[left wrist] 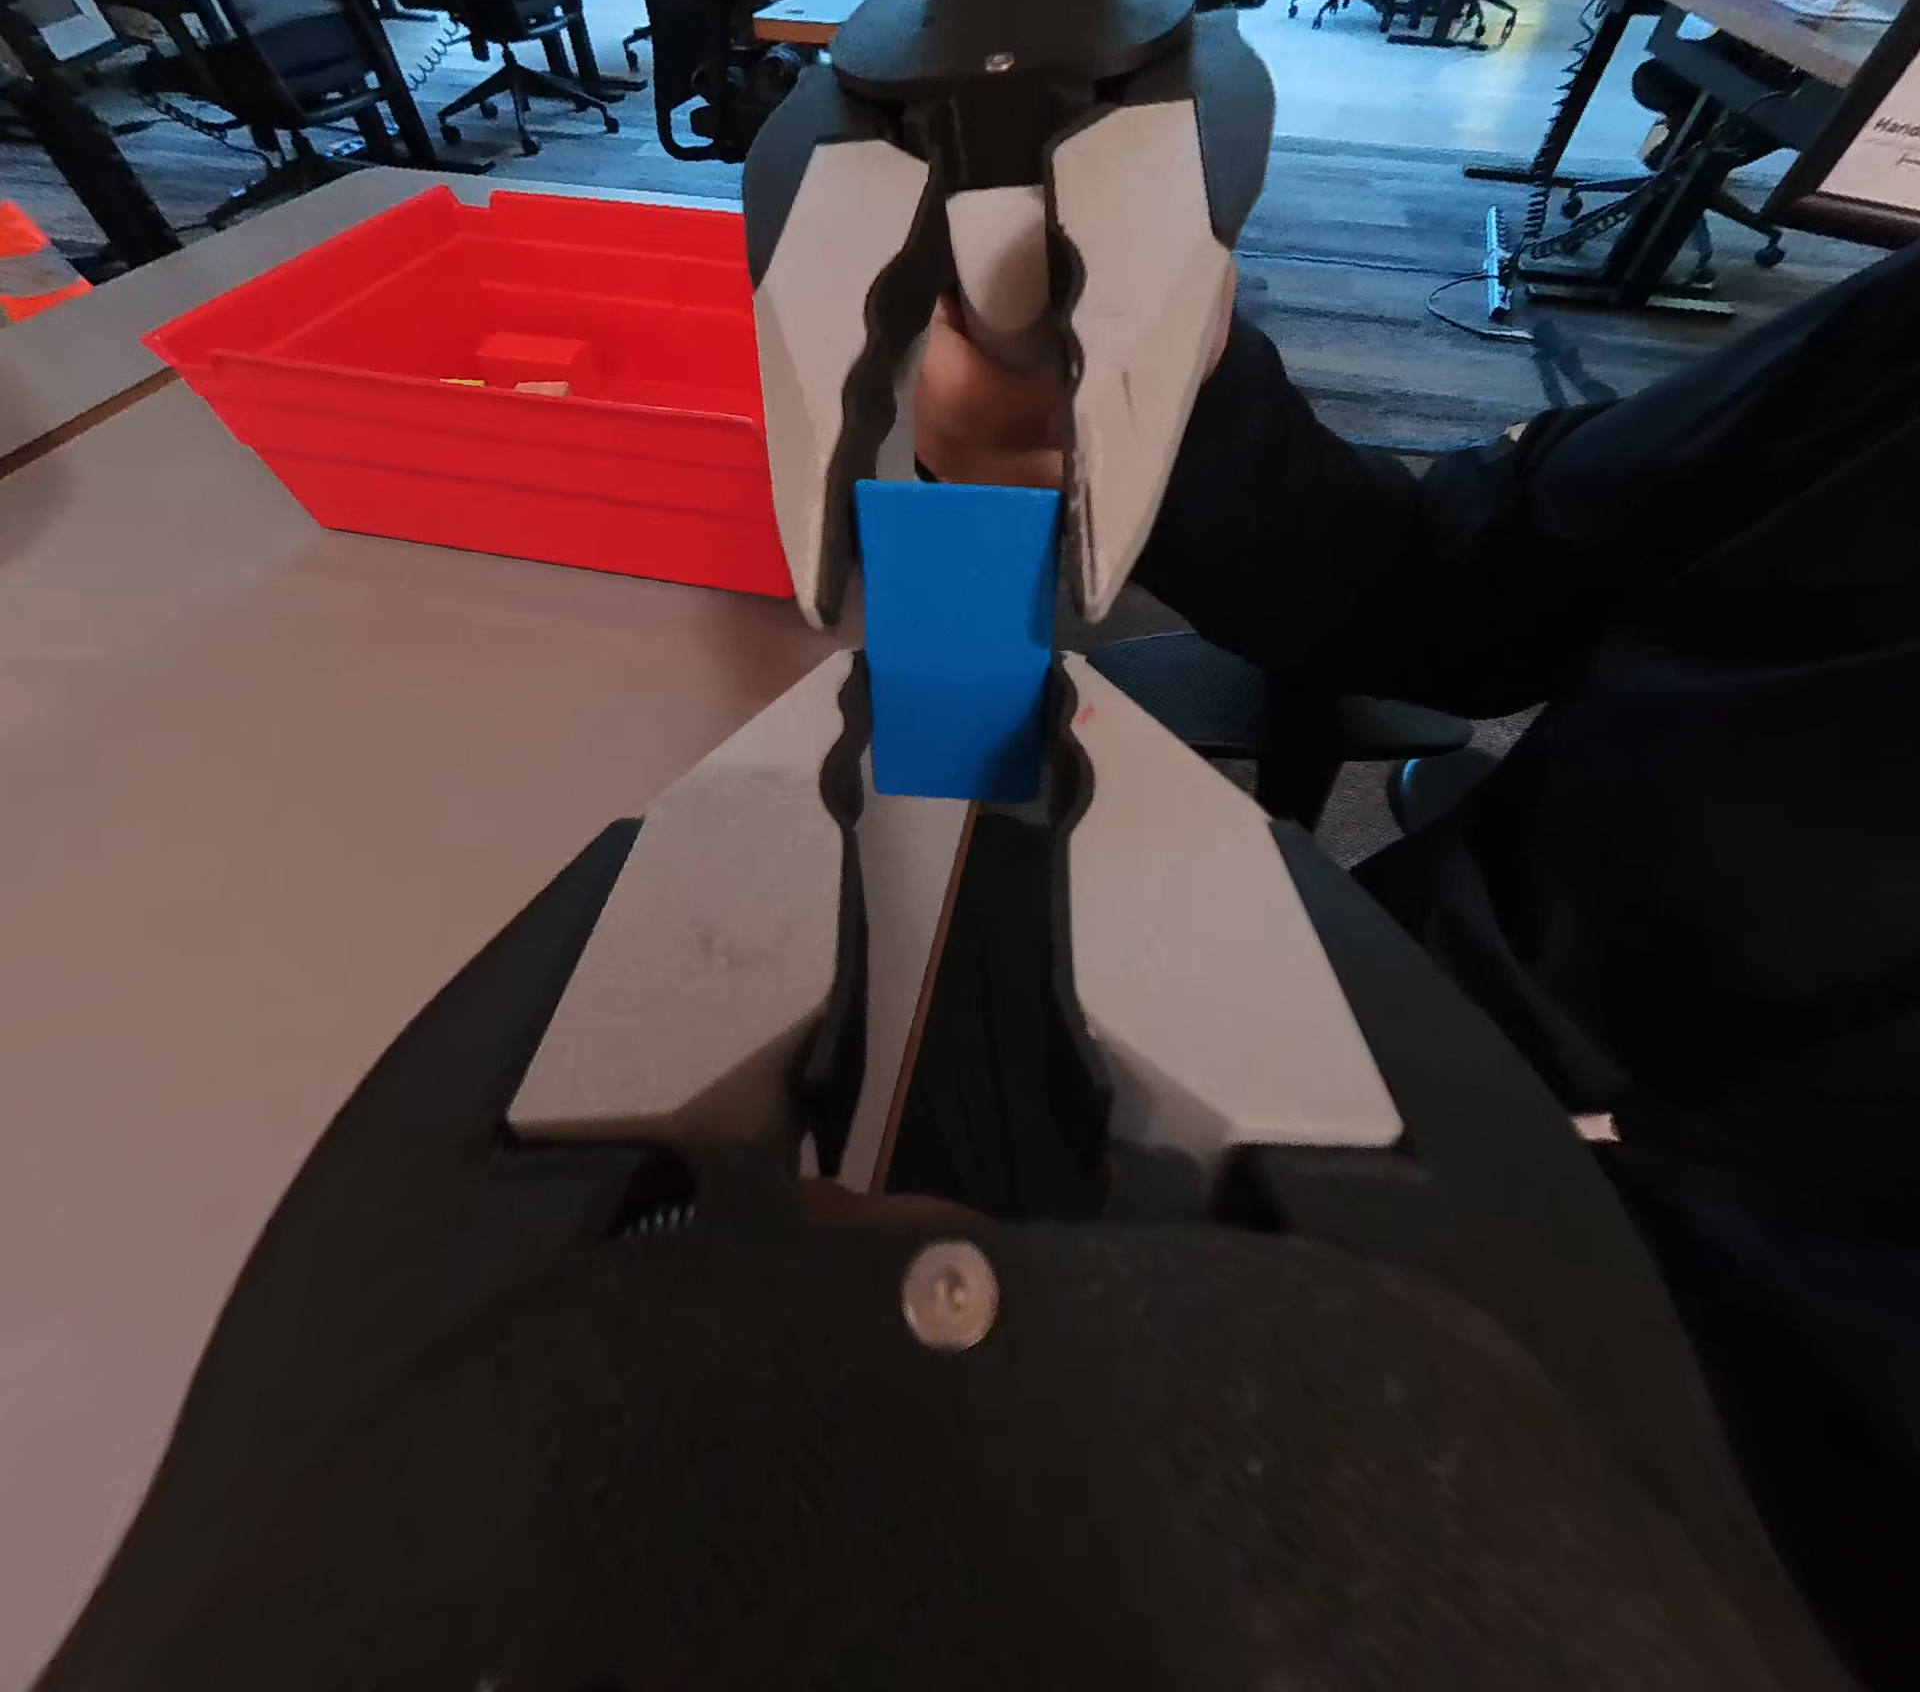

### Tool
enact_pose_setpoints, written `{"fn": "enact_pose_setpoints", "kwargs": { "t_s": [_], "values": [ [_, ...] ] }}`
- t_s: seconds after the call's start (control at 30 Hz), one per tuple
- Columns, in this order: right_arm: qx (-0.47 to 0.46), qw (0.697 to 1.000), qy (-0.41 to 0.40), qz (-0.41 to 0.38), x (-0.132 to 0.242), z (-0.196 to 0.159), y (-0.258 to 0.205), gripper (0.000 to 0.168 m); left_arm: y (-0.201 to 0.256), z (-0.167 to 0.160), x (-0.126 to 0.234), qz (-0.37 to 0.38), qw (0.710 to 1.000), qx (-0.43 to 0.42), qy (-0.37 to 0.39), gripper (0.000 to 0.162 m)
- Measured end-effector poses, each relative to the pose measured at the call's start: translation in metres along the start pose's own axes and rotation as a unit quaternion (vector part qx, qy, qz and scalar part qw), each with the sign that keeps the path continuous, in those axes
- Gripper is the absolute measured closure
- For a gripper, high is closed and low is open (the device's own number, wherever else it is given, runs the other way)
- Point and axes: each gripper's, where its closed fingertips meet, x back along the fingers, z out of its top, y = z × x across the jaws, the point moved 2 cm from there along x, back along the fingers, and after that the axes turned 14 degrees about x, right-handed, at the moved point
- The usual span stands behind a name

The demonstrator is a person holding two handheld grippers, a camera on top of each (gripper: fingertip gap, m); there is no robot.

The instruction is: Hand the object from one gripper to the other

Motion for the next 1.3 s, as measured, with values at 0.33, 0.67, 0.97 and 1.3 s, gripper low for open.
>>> {"fn": "enact_pose_setpoints", "kwargs": {
  "t_s": [0.33, 0.67, 0.97, 1.3],
  "values": [
    [-0.002, 1.0, -0.019, -0.001, -0.002, -0.006, 0.002, 0.136, -0.002, 0.002, 0.001, -0.012, 1.0, 0.019, 0.011, 0.131],
    [-0.035, 0.999, -0.017, 0.023, 0.001, -0.013, 0.006, 0.135, -0.008, -0.002, 0.002, 0.018, 1.0, 0.007, -0.004, 0.13],
    [-0.027, 0.998, -0.046, 0.022, 0.002, -0.022, 0.006, 0.136, -0.009, -0.006, 0.001, 0.022, 1.0, 0.005, -0.016, 0.13],
    [-0.003, 0.999, -0.045, 0.027, 0.001, -0.019, 0.001, 0.137, -0.003, -0.005, 0.003, 0.004, 1.0, 0.012, -0.016, 0.13]
  ]
}}
